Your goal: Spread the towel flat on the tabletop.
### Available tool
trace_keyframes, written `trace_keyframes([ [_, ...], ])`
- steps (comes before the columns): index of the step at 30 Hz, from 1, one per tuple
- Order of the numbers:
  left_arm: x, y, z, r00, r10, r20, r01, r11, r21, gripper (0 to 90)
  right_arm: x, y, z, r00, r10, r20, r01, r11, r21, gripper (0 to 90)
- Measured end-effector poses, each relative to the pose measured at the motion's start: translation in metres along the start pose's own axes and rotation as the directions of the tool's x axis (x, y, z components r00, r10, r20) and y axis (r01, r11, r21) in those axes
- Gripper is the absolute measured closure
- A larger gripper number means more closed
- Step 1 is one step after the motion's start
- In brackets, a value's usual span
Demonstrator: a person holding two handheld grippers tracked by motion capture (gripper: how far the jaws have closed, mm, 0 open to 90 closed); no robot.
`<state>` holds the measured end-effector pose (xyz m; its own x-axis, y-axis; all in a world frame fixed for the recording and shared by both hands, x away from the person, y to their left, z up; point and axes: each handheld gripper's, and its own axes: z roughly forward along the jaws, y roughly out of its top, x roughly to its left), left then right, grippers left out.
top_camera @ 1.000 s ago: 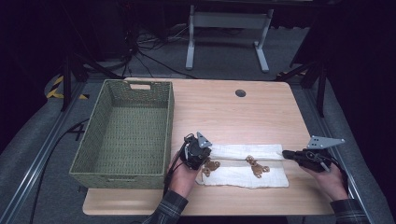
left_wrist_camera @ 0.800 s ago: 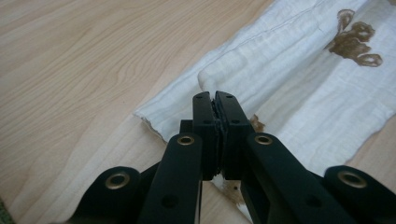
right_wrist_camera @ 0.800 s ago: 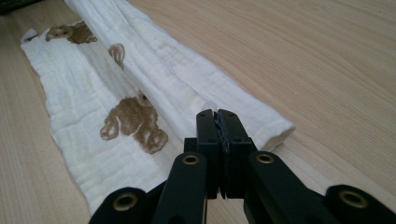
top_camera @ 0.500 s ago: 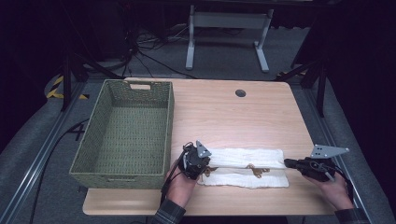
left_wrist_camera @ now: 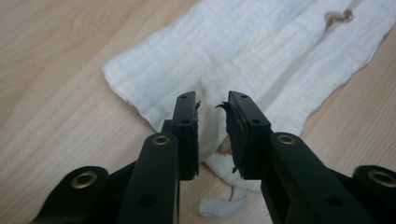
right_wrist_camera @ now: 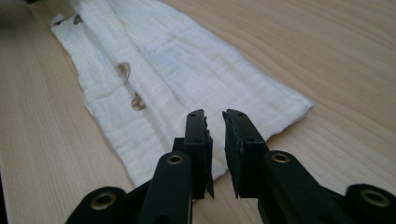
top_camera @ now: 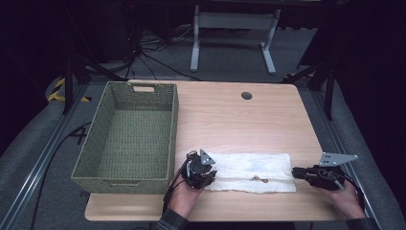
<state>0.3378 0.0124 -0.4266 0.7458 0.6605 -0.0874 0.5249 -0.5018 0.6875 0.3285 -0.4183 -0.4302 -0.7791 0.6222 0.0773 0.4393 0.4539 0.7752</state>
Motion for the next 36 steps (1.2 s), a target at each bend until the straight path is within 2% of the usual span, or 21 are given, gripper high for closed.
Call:
trace_keyframes([
  [3,0.005,0.007,0.003,1.0000,-0.007,-0.002,0.007,0.9999,-0.015,74.2,-0.004,0.004,0.000,0.9999,0.002,0.010,-0.002,1.000,-0.010,81.6],
  [7,0.008,0.020,0.016,1.0000,-0.001,0.005,0.001,1.0000,-0.001,79.1,-0.011,0.009,0.011,0.9999,-0.002,0.011,0.002,1.000,0.017,87.2],
  [8,0.009,0.022,0.020,0.9998,0.016,-0.014,-0.015,0.9998,0.011,80.1,-0.013,0.009,0.016,1.0000,-0.001,0.003,0.001,1.000,0.031,88.4],
  [11,0.015,0.025,0.033,1.0000,0.006,-0.006,-0.006,0.9992,0.040,82.6,-0.013,0.009,0.023,0.9998,0.000,-0.019,0.001,0.999,0.049,89.0],
  [12,0.017,0.025,0.037,0.9998,0.018,-0.010,-0.017,0.9983,0.056,83.0,-0.013,0.009,0.025,0.9998,-0.006,-0.021,0.007,0.999,0.054,88.9],
  [14,0.021,0.025,0.045,1.0000,0.005,0.001,-0.005,0.9959,0.091,84.6,-0.010,0.008,0.026,0.9995,-0.012,-0.029,0.014,0.998,0.063,89.0],
  [16,0.022,0.023,0.048,0.9996,0.003,0.027,-0.006,0.9944,0.105,85.2,-0.008,0.006,0.027,0.9992,-0.013,-0.037,0.016,0.997,0.070,88.9],
  [20,0.016,0.019,0.045,0.9971,0.011,0.076,-0.019,0.9936,0.112,85.5,-0.005,0.003,0.028,0.9981,-0.018,-0.060,0.023,0.996,0.083,89.1],
  [23,0.011,0.013,0.037,0.9957,0.025,0.090,-0.035,0.9933,0.110,85.4,-0.002,0.001,0.029,0.9969,-0.024,-0.076,0.031,0.995,0.096,89.2],
  [25,0.007,0.008,0.032,0.9952,0.018,0.097,-0.029,0.9936,0.109,85.3,0.002,0.000,0.027,0.9957,-0.025,-0.089,0.034,0.995,0.097,89.4],
  [26,0.006,0.007,0.030,0.9946,0.034,0.099,-0.045,0.9929,0.110,85.3,0.004,-0.001,0.026,0.9953,-0.024,-0.094,0.033,0.994,0.102,89.4],
  [28,0.003,0.005,0.028,0.9951,0.032,0.094,-0.042,0.9927,0.113,85.2,0.005,-0.002,0.026,0.9950,-0.027,-0.096,0.037,0.995,0.098,89.4],
  [30,-0.003,-0.001,0.023,0.9952,0.054,0.082,-0.063,0.9909,0.118,85.1,0.009,-0.003,0.024,0.9940,-0.030,-0.105,0.040,0.994,0.101,89.4],
  [33,-0.005,-0.005,0.020,0.9952,0.066,0.073,-0.075,0.9882,0.134,84.8,0.010,-0.004,0.024,0.9937,-0.032,-0.107,0.043,0.994,0.105,89.4],
  [36,-0.009,-0.012,0.017,0.9961,0.066,0.059,-0.074,0.9861,0.148,84.2,0.011,-0.005,0.025,0.9936,-0.036,-0.107,0.049,0.992,0.118,89.4],
])
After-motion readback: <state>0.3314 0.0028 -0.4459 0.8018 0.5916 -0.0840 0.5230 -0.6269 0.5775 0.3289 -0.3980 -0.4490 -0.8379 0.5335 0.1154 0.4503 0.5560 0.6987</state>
